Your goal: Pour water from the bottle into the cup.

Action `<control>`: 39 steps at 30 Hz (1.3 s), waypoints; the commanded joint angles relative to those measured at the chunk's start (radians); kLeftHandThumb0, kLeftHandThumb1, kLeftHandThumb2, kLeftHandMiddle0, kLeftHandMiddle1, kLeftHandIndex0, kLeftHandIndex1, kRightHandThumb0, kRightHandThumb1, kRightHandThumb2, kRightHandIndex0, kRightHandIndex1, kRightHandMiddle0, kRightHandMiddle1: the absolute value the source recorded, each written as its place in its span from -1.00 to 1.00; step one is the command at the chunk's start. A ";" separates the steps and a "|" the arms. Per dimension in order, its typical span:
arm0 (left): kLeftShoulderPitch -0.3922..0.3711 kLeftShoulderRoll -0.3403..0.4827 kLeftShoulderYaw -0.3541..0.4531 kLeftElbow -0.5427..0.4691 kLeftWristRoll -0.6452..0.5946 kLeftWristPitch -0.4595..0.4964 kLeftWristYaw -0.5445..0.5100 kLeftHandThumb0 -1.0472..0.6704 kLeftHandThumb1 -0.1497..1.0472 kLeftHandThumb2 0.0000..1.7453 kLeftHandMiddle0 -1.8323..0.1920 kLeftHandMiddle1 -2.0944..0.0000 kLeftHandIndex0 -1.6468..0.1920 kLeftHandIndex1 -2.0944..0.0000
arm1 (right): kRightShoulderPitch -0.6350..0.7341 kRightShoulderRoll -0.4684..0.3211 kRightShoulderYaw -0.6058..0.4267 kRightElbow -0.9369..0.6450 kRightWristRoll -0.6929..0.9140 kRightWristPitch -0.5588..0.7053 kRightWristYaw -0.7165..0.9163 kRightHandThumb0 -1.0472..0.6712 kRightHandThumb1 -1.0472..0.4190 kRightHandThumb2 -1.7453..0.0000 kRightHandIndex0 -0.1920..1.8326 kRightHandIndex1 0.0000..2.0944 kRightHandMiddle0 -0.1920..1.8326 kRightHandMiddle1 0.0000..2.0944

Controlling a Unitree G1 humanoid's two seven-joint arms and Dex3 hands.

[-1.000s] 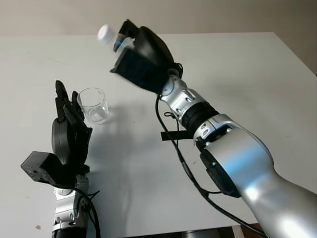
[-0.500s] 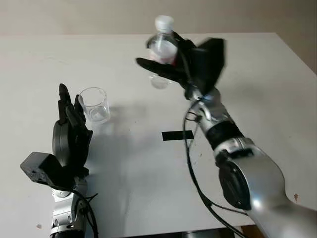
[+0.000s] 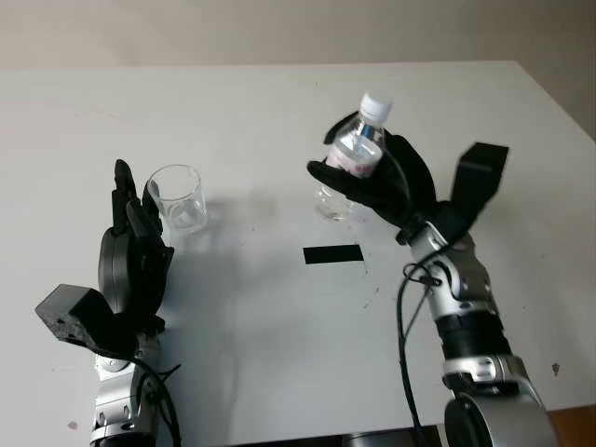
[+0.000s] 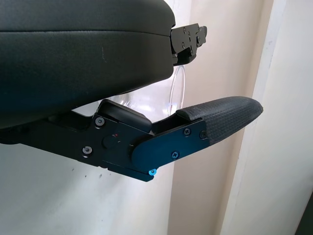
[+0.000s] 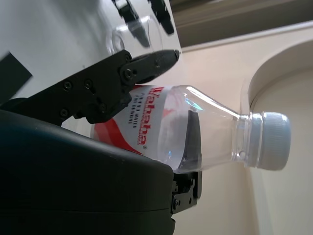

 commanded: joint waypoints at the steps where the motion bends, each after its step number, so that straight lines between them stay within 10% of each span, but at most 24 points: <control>1: 0.014 0.006 0.001 -0.010 -0.005 0.002 -0.006 -0.80 1.00 -0.10 1.00 0.75 0.96 1.00 | 0.023 -0.001 0.010 -0.072 0.014 0.008 0.003 0.03 -1.00 0.71 -0.89 1.00 -1.00 1.00; 12: 0.029 0.012 0.009 -0.021 -0.017 0.015 -0.013 -0.79 1.00 -0.10 1.00 0.75 0.96 1.00 | 0.119 -0.022 0.060 -0.228 0.000 0.171 -0.052 -0.01 -1.00 0.66 -0.53 1.00 -0.95 1.00; 39: 0.049 0.015 0.007 -0.051 -0.016 0.032 -0.010 -0.79 1.00 -0.09 1.00 0.78 0.97 1.00 | 0.028 -0.028 0.097 0.026 -0.122 0.173 -0.115 0.03 -1.00 0.63 -0.95 1.00 -1.00 1.00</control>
